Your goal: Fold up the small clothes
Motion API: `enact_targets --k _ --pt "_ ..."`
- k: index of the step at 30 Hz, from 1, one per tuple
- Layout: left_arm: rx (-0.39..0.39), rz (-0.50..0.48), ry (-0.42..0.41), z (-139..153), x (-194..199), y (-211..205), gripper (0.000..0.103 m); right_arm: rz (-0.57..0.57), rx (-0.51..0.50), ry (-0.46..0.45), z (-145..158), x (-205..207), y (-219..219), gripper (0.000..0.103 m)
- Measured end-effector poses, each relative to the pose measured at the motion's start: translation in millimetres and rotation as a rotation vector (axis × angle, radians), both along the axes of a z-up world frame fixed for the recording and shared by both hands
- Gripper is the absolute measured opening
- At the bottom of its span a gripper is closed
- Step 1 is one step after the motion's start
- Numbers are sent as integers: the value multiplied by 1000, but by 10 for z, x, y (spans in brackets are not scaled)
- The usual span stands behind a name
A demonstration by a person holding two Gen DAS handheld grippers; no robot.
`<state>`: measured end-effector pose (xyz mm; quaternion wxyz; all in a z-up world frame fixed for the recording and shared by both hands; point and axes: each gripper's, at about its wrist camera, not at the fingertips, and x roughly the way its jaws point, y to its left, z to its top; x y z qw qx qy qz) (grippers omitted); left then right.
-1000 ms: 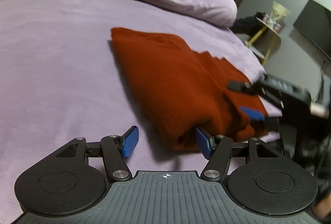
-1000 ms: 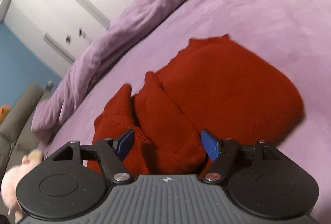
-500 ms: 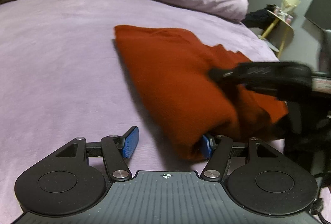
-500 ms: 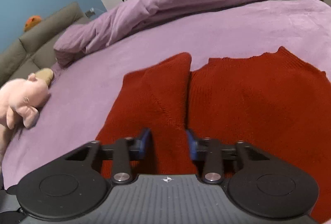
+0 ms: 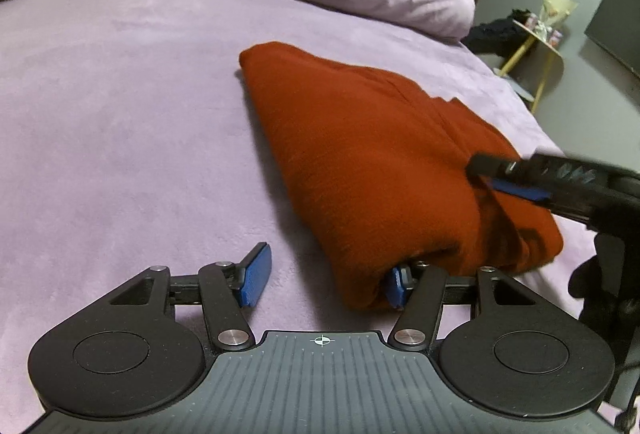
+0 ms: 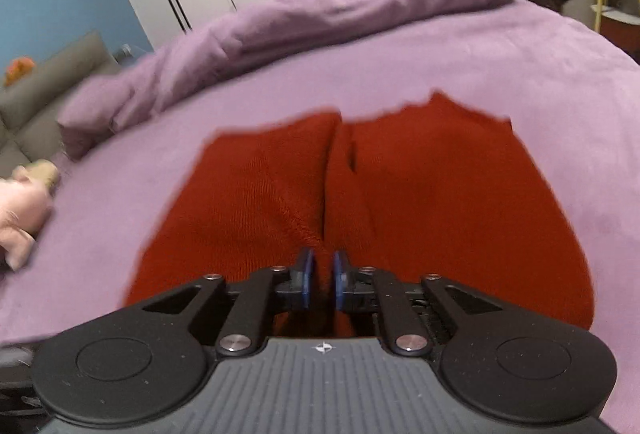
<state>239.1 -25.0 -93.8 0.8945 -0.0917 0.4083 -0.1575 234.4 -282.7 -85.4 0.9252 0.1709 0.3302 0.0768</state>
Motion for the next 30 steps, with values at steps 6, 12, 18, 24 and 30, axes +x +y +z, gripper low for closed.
enact_targets --k 6,12,18,24,30 --pt "20 3 -1 5 10 -55 61 40 233 87 -95 337 -202 81" --pt "75 -12 2 46 23 -176 65 53 232 114 -201 664 30 24" --pt "112 -28 -14 80 11 -318 66 38 -124 -85 274 465 271 19" --pt "94 -52 -4 85 19 -466 68 -69 -257 -106 362 261 -41 19" --pt "107 -42 32 -9 54 -639 68 -157 -370 -56 129 281 -340 19"
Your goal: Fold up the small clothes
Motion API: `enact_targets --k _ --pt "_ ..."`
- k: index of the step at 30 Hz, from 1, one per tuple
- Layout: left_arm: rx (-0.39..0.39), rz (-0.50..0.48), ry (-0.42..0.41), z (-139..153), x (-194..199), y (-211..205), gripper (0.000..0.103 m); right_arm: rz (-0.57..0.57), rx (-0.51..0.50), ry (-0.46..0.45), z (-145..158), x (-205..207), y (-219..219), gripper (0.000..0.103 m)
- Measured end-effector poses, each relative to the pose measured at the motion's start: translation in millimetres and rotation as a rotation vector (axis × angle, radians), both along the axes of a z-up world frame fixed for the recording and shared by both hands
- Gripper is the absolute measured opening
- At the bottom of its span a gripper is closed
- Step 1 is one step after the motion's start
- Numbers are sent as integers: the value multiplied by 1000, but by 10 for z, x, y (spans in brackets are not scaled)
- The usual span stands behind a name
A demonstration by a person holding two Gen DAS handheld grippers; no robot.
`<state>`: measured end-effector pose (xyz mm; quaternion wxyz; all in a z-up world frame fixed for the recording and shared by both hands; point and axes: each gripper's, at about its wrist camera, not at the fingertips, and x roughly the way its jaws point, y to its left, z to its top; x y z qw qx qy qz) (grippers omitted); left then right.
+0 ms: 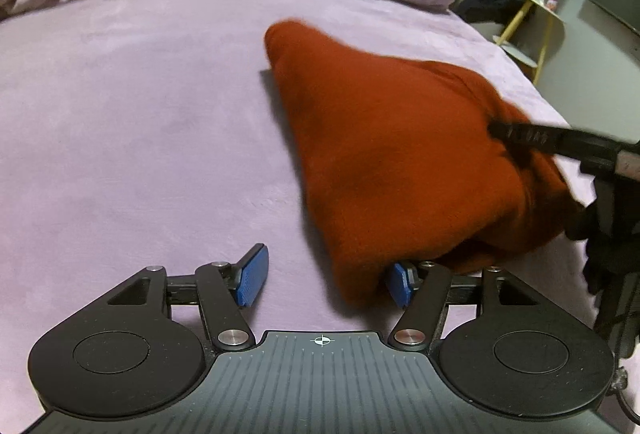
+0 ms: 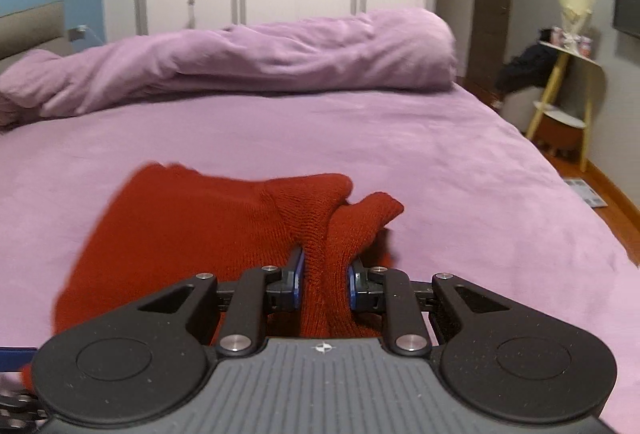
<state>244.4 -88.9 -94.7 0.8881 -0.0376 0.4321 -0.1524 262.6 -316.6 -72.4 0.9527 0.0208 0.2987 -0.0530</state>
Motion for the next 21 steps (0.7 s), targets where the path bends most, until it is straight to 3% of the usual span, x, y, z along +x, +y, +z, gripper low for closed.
enact_targets --k 2,4,6,10,15,21 --pt "3 9 8 -28 19 -19 67 -16 43 58 -162 69 -131 22" --pt "1 13 7 -15 21 -12 65 -28 119 43 -189 70 -242 36" --pt "-16 26 12 -15 26 26 65 -45 242 51 -115 -12 -420 51" --pt "-45 53 10 -8 -20 50 63 -67 456 51 -106 -402 -728 64" --pt "-27 68 9 9 -31 -11 60 -69 630 81 -289 -798 -825 65" --pt "-7 73 10 76 -43 -29 59 -142 611 147 -330 -658 -816 62"
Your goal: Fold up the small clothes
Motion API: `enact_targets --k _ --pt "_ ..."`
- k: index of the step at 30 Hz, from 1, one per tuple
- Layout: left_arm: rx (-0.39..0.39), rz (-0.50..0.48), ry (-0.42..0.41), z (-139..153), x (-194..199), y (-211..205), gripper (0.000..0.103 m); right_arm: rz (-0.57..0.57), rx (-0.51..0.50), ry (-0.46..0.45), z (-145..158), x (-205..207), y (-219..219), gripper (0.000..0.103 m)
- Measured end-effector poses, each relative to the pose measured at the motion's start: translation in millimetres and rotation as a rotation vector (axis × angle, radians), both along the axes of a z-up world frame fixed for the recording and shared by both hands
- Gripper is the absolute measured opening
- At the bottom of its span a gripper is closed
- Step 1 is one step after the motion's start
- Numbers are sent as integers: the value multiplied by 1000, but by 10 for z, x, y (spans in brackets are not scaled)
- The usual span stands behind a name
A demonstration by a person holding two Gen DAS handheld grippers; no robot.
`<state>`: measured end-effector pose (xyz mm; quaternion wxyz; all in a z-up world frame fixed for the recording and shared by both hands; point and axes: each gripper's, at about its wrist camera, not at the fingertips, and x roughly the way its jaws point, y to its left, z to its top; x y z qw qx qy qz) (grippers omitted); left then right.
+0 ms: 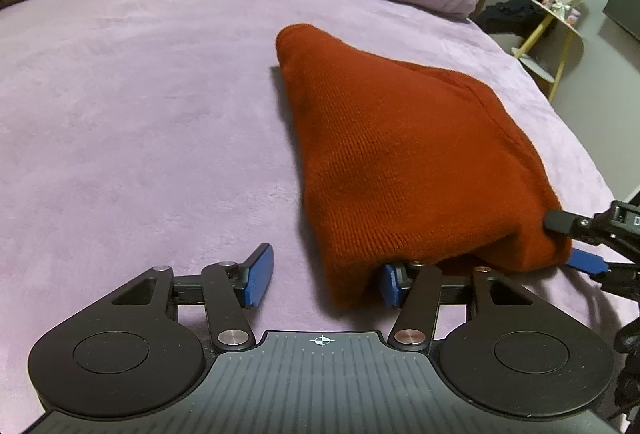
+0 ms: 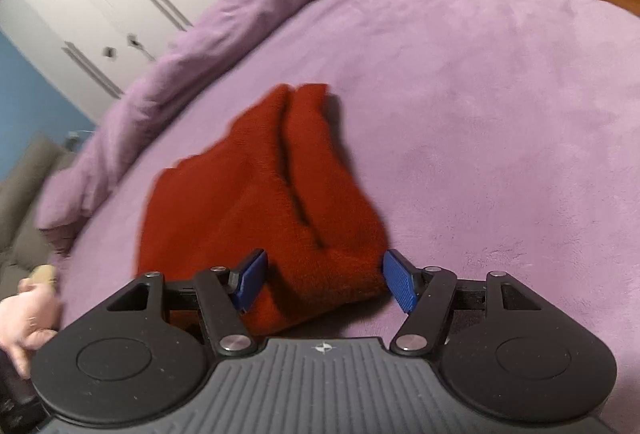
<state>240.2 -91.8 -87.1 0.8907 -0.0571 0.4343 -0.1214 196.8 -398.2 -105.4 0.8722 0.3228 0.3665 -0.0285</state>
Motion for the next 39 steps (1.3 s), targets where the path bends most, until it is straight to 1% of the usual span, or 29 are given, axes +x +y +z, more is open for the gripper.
enact_targets --k 2,5,8,9,10,11,12,13,14,16,17,18,20,22,23,24,25,28,29,30,31,32,34,35,37,39 --pt "1 3 3 -4 4 11 60 -25 7 4 1 -47 -18 62" --pt "5 8 10 2 6 6 60 0 51 16 -53 -129 3 62" --pt "11 13 13 8 4 -15 60 0 102 2 -89 -161 -2 61" --pt "17 14 11 7 2 -22 60 -5 144 -13 -104 -150 -13 55" --pt "20 15 11 5 2 -29 60 -4 178 -27 -110 -139 -13 46" --pt "22 15 13 5 2 -35 61 -7 200 -36 -124 -110 -9 42" --pt "23 16 16 5 7 -42 61 -13 196 -34 -136 -76 3 29" --pt "24 14 17 3 8 -51 61 -17 180 -29 -133 -60 27 22" --pt "29 11 18 2 7 -63 62 -22 171 -26 -141 -37 41 20" --pt "51 0 22 -9 13 -104 67 -31 171 -25 -136 -12 62 14" --pt "62 -7 24 -19 15 -112 67 -33 185 -32 -128 -15 64 13" --pt "76 -16 22 -25 18 -126 67 -29 262 -56 -141 -28 33 12" --pt "88 -20 6 -27 14 -120 66 -37 520 -121 -254 -96 -86 9" --pt "77 -13 3 -24 22 -81 65 -68 772 -206 -411 -162 -197 8" --pt "62 -7 10 -22 32 -56 65 -89 868 -237 -494 -192 -239 8" --pt "46 1 16 -19 37 -32 64 -110 911 -244 -552 -209 -272 8" --pt "32 11 19 -14 40 -8 61 -129 867 -219 -558 -216 -291 8" --pt "0 30 22 8 39 41 57 -133 585 -71 -480 -165 -236 8" --pt "-6 36 19 19 36 54 57 -123 505 -43 -437 -150 -193 8" --pt "-10 40 15 33 31 64 56 -108 452 -47 -379 -148 -154 8" --pt "-12 46 11 47 25 77 56 -92 424 -62 -314 -151 -122 8" --pt "-13 51 9 60 26 90 56 -81 431 -79 -274 -155 -108 8" --pt "-21 53 14 75 30 111 56 -72 536 -119 -300 -157 -155 8" --pt "-27 55 19 79 31 117 56 -83 551 -116 -328 -155 -182 8" --pt "-27 55 21 79 32 117 56 -89 509 -91 -352 -153 -182 8" --pt "-29 57 23 75 33 119 56 -91 516 -83 -379 -163 -163 8"
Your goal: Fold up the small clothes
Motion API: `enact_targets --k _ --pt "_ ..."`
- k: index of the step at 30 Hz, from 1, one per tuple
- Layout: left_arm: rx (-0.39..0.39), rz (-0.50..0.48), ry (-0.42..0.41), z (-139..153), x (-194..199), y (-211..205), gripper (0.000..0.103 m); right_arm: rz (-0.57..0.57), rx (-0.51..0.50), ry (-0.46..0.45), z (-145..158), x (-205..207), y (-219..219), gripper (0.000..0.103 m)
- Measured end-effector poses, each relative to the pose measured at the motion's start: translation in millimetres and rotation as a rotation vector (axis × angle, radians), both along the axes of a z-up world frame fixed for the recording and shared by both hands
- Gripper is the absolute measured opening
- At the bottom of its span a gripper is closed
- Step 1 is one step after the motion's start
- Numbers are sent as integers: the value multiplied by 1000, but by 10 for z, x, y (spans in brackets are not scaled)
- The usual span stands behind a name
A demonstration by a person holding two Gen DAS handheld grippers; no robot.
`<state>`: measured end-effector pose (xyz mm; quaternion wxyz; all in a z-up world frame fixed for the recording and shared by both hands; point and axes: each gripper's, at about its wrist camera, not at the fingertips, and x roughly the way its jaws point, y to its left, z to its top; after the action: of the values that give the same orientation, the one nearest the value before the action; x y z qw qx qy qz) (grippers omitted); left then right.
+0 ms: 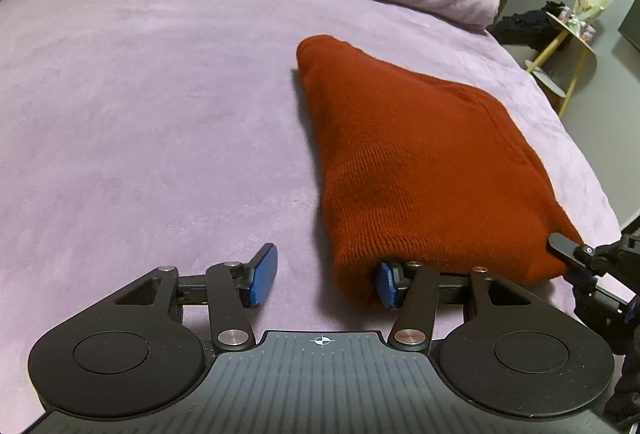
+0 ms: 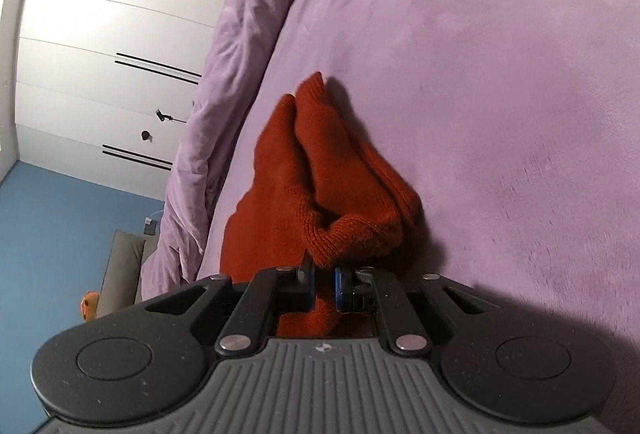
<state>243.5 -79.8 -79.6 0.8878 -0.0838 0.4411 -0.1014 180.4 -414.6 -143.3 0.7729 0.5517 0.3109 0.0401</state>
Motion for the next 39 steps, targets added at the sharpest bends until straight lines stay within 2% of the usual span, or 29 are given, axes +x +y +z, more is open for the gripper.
enact_targets --k 7,10,11,16,18,20,21,22,23,24,25,27,30,33,35,36,37,39 --pt "-48 16 -11 39 -10 117 55 -7 46 -2 -56 -31 -22 8" --pt "-60 8 -22 52 -33 178 55 -2 130 -51 -93 -31 -65 8" --pt "-67 3 -23 45 -40 201 55 5 115 -53 -90 -30 -66 8" --pt "-123 7 16 -11 -68 383 58 124 -154 -3 3 88 37 11" --pt "-109 20 24 3 -95 500 57 169 -236 -4 76 93 24 18" --pt "-43 56 -14 50 -134 673 58 196 -282 -2 144 73 -40 30" --pt "-65 53 -31 64 -117 761 62 192 -307 6 182 64 -93 45" --pt "-116 30 -24 69 -65 825 65 184 -329 10 209 43 -142 60" --pt "-174 7 -7 71 3 849 67 174 -337 -3 229 38 -196 63" --pt "-237 -18 3 64 84 847 73 163 -323 -28 223 65 -243 68" --pt "-300 -51 7 43 181 812 78 154 -289 -35 215 123 -294 75" --pt "-366 -81 32 -32 413 681 79 162 -181 -51 159 320 -378 82" --pt "-419 -91 90 -193 754 472 79 192 -83 -34 24 678 -382 82" --pt "-505 -85 140 -377 999 352 78 227 -66 -26 -50 980 -300 81" --pt "-550 -67 160 -469 1110 298 77 247 -58 -38 -62 1075 -216 68" --pt "-563 -54 172 -506 1149 289 72 257 -58 -24 -89 1127 -178 56" --pt "-566 -33 177 -525 1179 289 60 259 -68 -11 -112 1147 -150 45" --pt "-587 -21 185 -537 1202 313 47 243 -70 -8 -157 1160 -104 40"
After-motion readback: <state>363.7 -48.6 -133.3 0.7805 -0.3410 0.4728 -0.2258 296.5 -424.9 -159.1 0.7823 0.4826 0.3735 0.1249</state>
